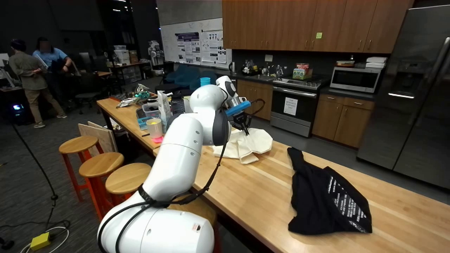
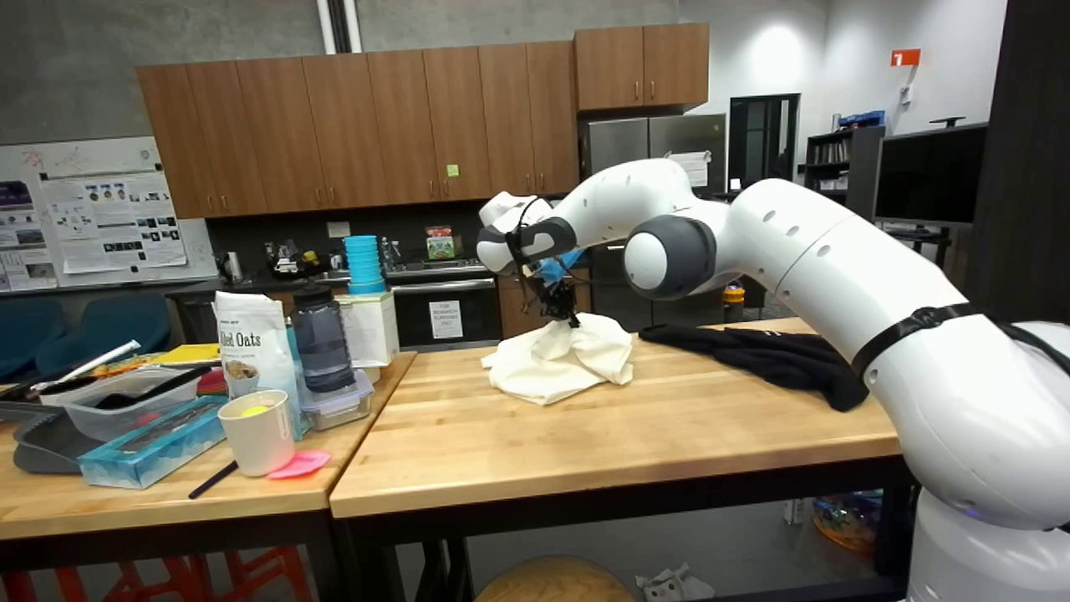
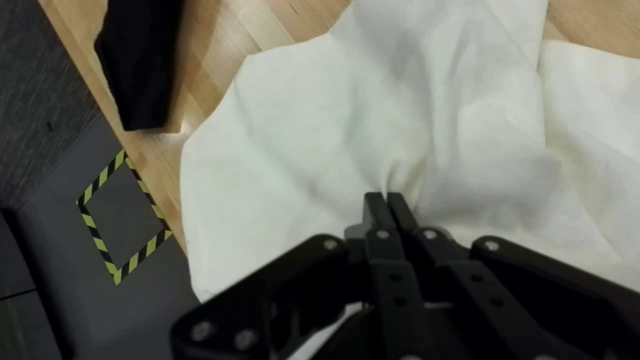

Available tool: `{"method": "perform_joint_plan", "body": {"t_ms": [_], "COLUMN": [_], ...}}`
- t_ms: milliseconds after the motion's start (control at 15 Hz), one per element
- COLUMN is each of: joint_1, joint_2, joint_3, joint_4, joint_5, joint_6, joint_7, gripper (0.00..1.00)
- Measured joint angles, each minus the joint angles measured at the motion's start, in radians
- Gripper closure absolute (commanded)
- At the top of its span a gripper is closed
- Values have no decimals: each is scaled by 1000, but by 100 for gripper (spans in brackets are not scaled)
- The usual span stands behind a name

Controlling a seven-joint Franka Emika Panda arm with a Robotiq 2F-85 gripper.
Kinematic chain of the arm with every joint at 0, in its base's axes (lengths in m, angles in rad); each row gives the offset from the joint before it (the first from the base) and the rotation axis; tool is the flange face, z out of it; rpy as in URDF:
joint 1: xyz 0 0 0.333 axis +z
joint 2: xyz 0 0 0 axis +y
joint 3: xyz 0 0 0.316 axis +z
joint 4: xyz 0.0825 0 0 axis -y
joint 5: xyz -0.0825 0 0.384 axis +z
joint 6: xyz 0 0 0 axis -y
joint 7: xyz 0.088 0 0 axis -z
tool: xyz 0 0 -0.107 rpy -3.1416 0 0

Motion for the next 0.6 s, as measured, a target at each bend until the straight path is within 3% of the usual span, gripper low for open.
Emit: {"method": "perform_joint_plan", "body": {"t_ms": [600], "joint_1": [-120], "joint_2": [2], "joint_3": [6], "joint_4": [-93], "joint_5": [128], "joint_6": [-3], "joint_7": [51], "gripper": [100]}}
